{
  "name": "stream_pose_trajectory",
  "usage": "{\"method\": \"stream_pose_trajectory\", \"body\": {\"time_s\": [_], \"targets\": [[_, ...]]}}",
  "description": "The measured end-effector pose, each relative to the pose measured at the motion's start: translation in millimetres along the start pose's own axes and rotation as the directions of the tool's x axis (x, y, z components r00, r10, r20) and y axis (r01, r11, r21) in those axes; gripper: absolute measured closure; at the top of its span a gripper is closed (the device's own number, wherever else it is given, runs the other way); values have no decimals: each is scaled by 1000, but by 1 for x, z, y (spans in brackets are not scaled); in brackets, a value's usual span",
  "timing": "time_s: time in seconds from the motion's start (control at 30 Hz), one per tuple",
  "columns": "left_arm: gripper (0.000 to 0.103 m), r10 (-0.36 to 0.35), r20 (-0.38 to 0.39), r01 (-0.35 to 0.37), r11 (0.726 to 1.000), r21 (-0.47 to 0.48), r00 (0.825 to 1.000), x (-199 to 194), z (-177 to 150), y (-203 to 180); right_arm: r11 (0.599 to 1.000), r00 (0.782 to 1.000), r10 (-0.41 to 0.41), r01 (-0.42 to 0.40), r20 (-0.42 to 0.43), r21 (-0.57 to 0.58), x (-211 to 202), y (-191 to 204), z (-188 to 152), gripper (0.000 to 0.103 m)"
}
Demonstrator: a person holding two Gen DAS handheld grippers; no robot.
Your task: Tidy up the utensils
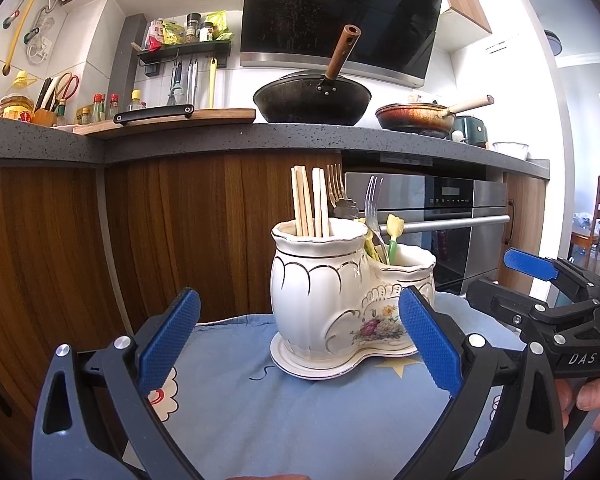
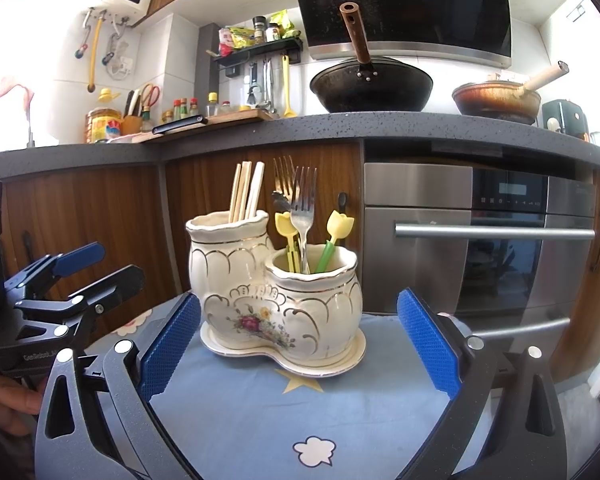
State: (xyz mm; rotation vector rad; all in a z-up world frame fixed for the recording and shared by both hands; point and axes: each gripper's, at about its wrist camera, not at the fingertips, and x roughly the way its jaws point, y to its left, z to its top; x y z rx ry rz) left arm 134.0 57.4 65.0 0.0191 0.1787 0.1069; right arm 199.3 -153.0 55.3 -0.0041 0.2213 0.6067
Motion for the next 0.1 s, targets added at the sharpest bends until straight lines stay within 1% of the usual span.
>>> {"method": "stream_pose_trajectory", "body": {"time_s": [0.1], "targets": [[5, 0, -1, 0, 1000, -2, 1000, 0, 0, 0, 1000, 1000, 0, 0, 0, -1, 0, -1, 0, 5]]}}
